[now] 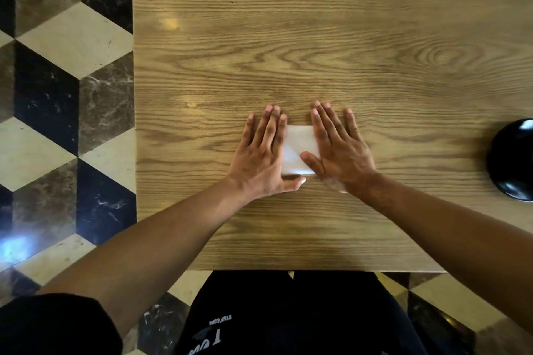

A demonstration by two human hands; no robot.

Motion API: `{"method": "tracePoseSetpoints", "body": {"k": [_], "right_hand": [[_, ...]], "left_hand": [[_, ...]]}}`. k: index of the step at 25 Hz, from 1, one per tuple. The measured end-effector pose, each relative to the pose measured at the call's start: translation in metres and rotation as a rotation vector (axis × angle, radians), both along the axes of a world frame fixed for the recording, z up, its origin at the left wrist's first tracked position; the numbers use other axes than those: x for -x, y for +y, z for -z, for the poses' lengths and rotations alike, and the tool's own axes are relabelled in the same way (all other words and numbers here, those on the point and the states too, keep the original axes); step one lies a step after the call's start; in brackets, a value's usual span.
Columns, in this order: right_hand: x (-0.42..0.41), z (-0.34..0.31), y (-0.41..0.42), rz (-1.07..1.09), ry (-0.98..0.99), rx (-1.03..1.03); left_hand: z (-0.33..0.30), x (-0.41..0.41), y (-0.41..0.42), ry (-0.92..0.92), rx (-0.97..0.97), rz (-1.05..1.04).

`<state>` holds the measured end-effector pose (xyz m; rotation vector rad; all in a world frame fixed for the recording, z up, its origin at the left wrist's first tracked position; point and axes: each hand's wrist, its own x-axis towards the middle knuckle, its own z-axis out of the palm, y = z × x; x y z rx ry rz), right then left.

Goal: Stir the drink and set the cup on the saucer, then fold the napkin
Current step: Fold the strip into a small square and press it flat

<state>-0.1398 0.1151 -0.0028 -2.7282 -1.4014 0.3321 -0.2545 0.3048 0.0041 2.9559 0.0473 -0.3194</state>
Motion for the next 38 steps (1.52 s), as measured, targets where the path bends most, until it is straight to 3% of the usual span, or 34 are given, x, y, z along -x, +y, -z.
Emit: {"method": "tracePoseSetpoints", "body": {"k": [9, 13, 17, 23, 38], "right_hand": [[0.000, -0.009, 0.004, 0.004, 0.043, 0.034], [0.008, -0.021, 0.010, 0.102, 0.065, 0.029], [0.030, -0.035, 0.031, 0.162, 0.061, -0.115], [0.044, -0.023, 0.043, 0.130, 0.039, -0.091], [0.037, -0.008, 0.036, 0.081, 0.011, -0.023]], "left_hand": [[-0.009, -0.001, -0.003, 0.020, 0.014, -0.025], [-0.017, 0.005, -0.007, -0.088, 0.056, -0.045], [-0.021, 0.020, -0.010, -0.188, 0.076, 0.024], [-0.010, 0.020, -0.009, -0.022, 0.027, 0.021], [0.000, 0.020, -0.004, -0.045, 0.052, 0.038]]}}
